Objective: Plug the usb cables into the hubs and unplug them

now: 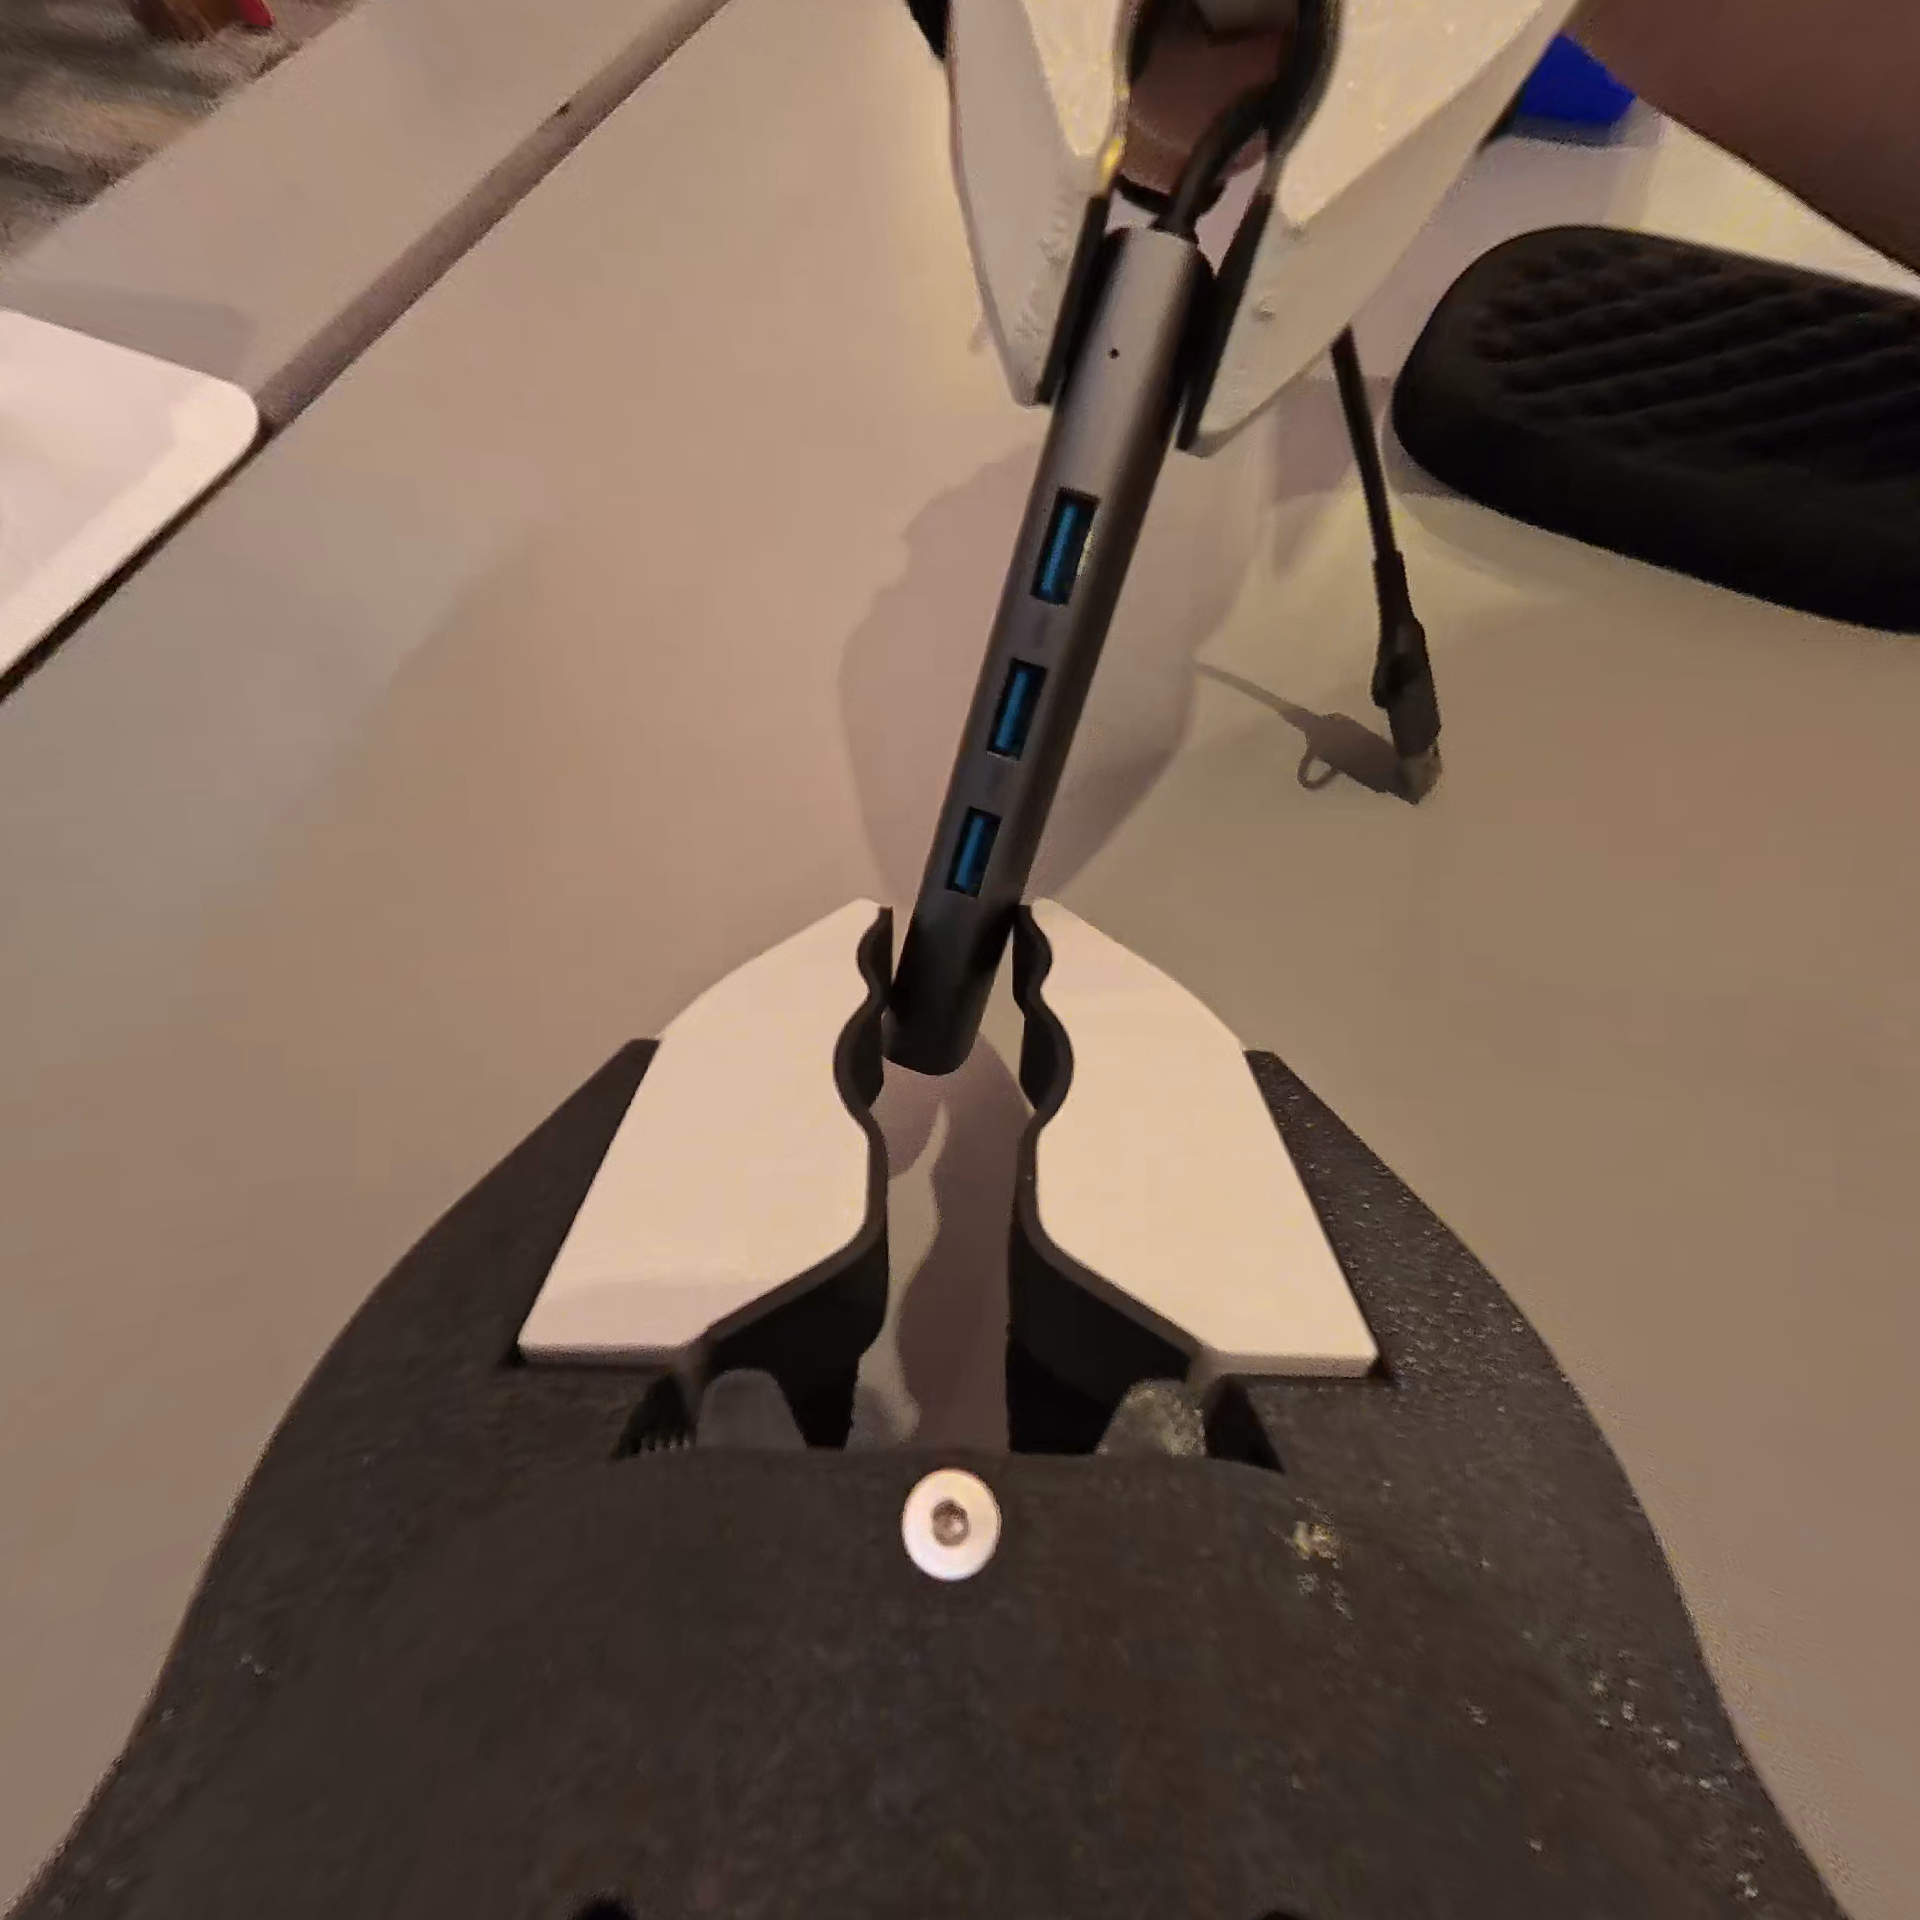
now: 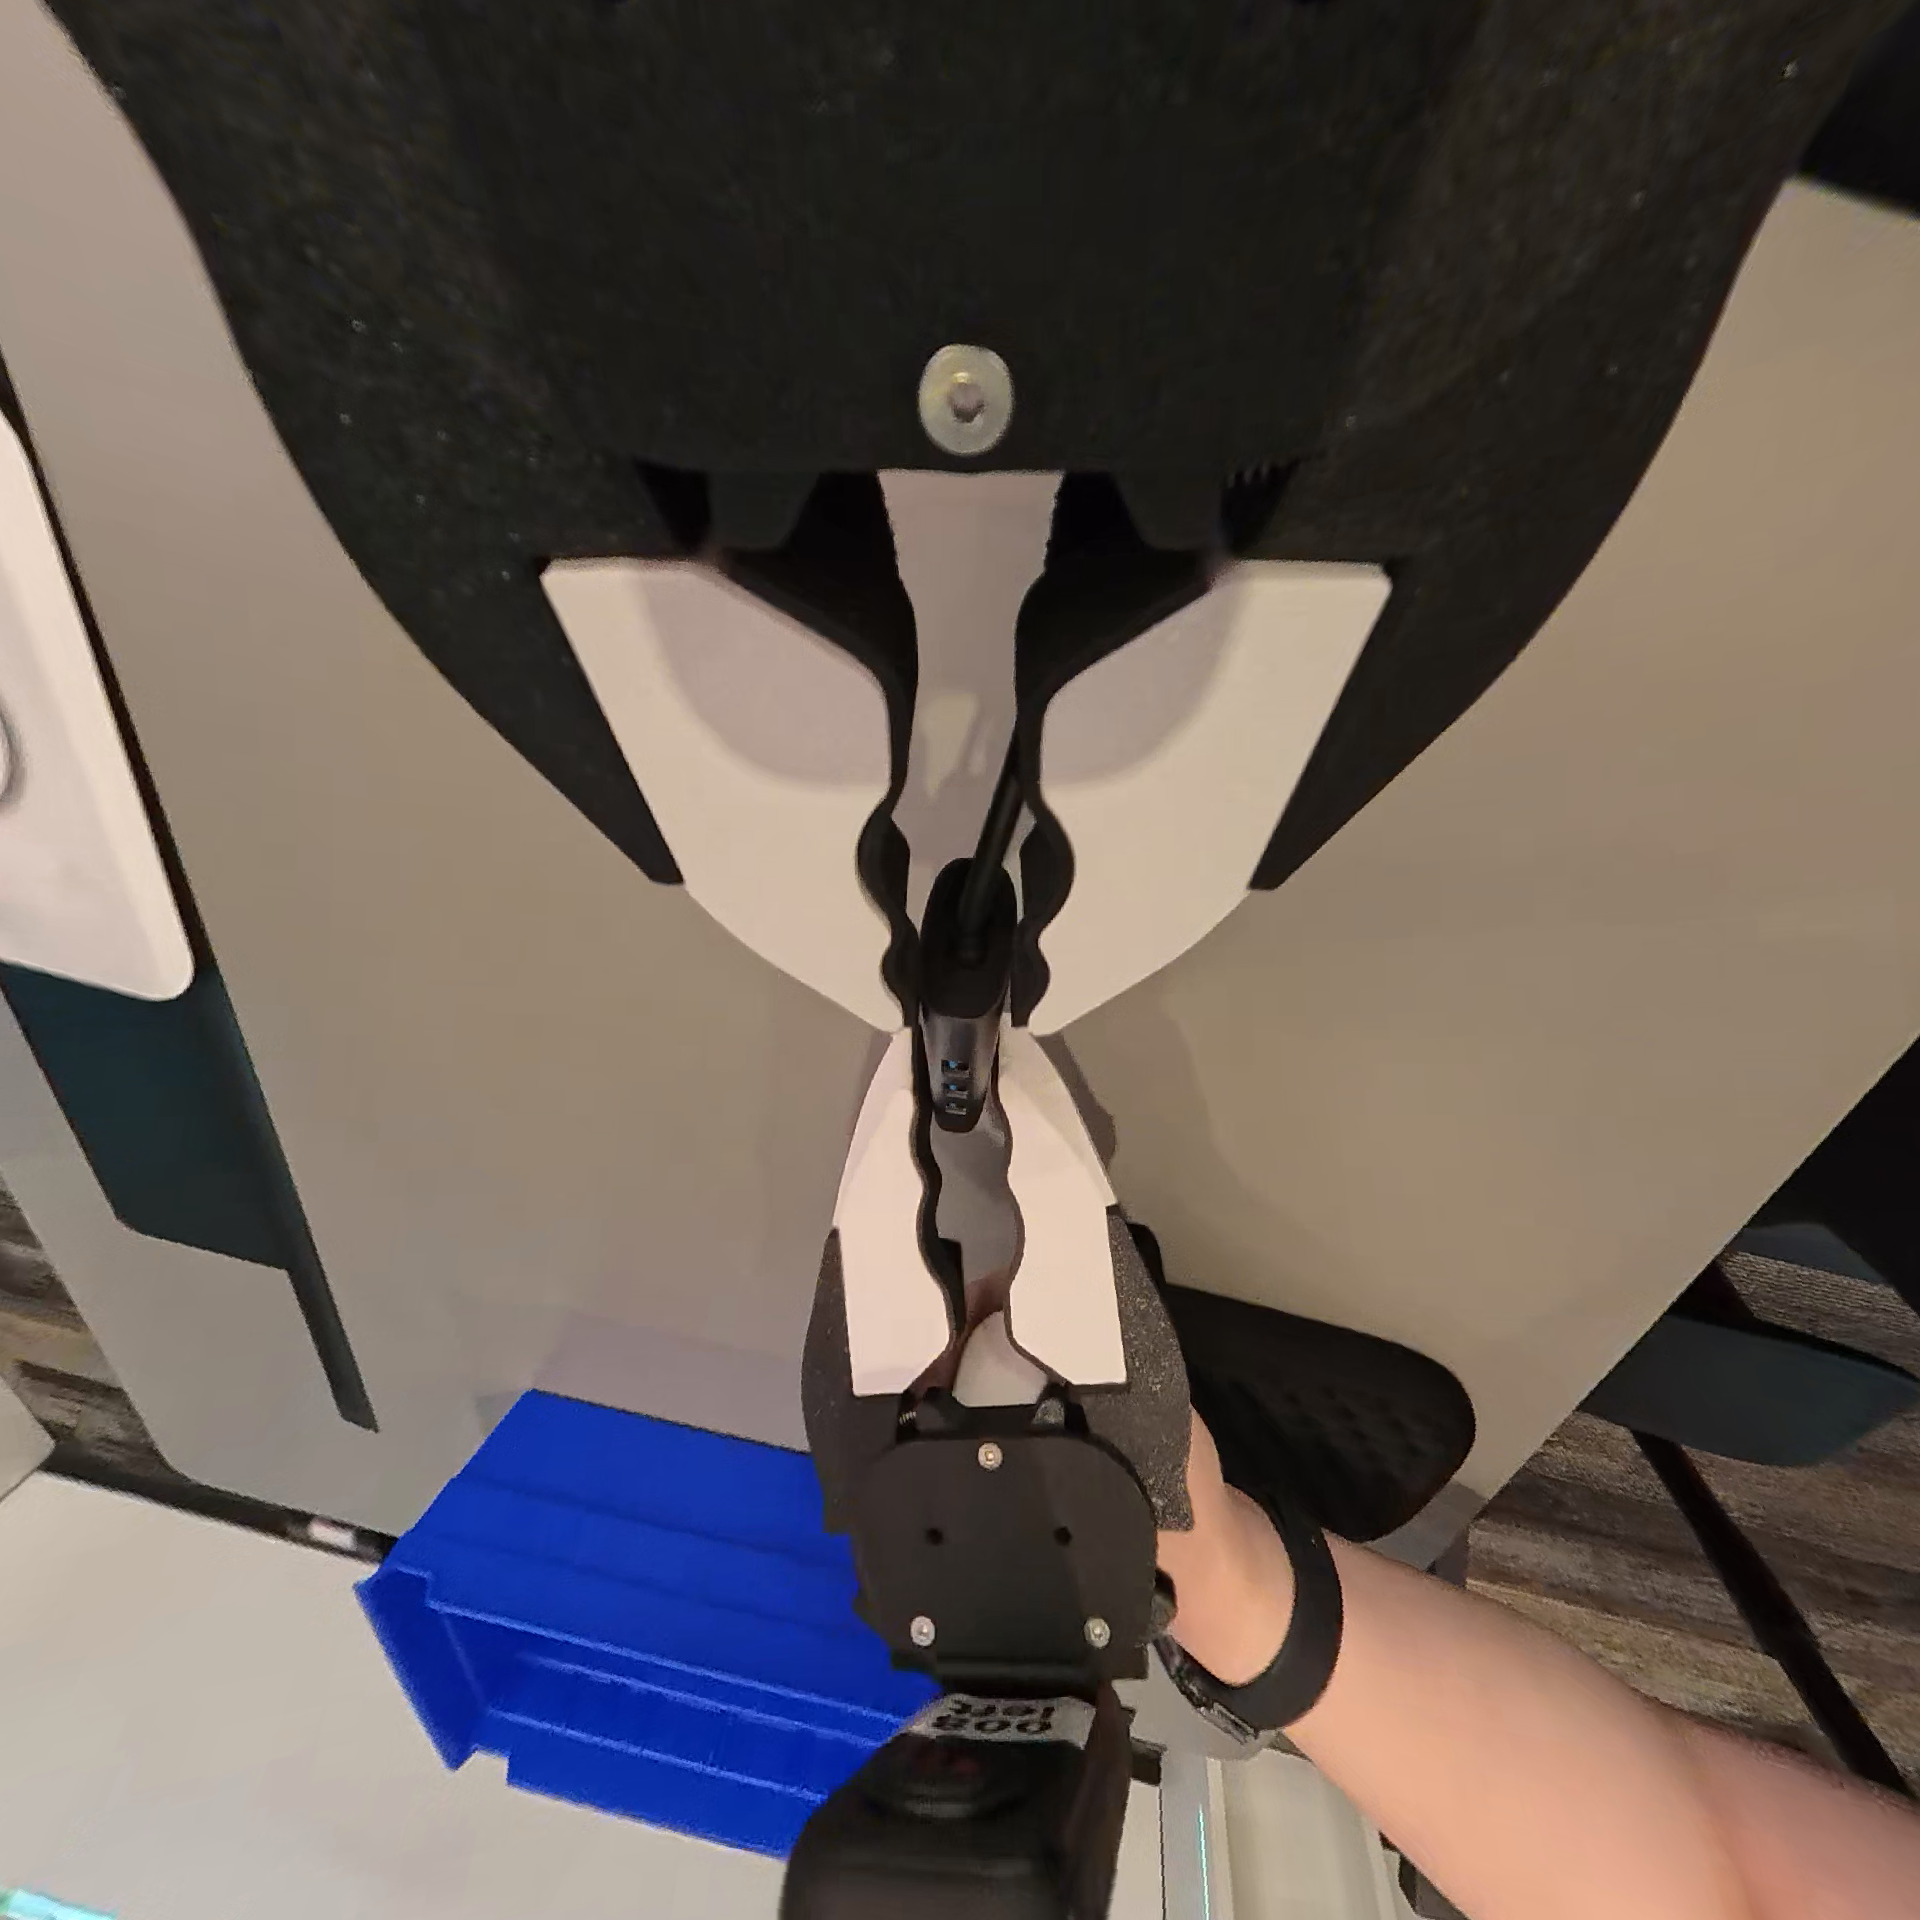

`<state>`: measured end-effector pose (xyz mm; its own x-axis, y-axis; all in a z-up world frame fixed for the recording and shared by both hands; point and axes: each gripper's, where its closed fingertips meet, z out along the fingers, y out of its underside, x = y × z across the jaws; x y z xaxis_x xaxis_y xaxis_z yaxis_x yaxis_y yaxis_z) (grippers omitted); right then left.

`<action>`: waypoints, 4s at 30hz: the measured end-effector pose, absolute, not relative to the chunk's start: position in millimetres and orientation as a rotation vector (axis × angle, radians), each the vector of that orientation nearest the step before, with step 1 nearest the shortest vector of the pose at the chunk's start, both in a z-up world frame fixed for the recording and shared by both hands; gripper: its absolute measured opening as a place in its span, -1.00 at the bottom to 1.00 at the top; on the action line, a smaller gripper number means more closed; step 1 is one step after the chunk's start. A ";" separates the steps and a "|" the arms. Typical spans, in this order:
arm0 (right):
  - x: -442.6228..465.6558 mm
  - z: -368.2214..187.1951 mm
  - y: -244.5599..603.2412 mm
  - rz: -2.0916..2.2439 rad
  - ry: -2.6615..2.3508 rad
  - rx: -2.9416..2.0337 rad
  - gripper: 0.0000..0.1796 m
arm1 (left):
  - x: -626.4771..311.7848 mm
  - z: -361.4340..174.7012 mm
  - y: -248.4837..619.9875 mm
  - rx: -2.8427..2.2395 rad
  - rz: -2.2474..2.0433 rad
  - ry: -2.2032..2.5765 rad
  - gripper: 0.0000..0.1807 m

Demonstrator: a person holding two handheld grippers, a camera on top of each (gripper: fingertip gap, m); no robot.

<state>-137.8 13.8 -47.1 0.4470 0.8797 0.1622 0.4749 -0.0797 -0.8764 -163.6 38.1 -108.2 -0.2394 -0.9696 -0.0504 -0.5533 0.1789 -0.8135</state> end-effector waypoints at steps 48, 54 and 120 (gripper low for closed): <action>-77.0 -129.3 64.7 -0.976 -1.450 -1.687 -0.81 | -164.5 -104.4 83.3 -1.556 -0.566 1.769 -0.58; -80.2 -146.2 58.0 -0.942 -1.489 -1.719 -0.80 | -143.9 -138.0 79.9 -1.632 -0.563 1.794 -0.68; -41.6 -84.4 -14.2 -0.295 -0.763 -1.930 -0.64 | -410.5 -104.0 366.0 -2.730 -0.541 0.573 -0.83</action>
<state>-41.6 -14.2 -84.4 0.7713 0.3812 0.5096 0.6251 -0.3030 -0.7194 -410.5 366.0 -104.0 0.8497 -0.4352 0.2978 -0.3227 -0.8758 -0.3589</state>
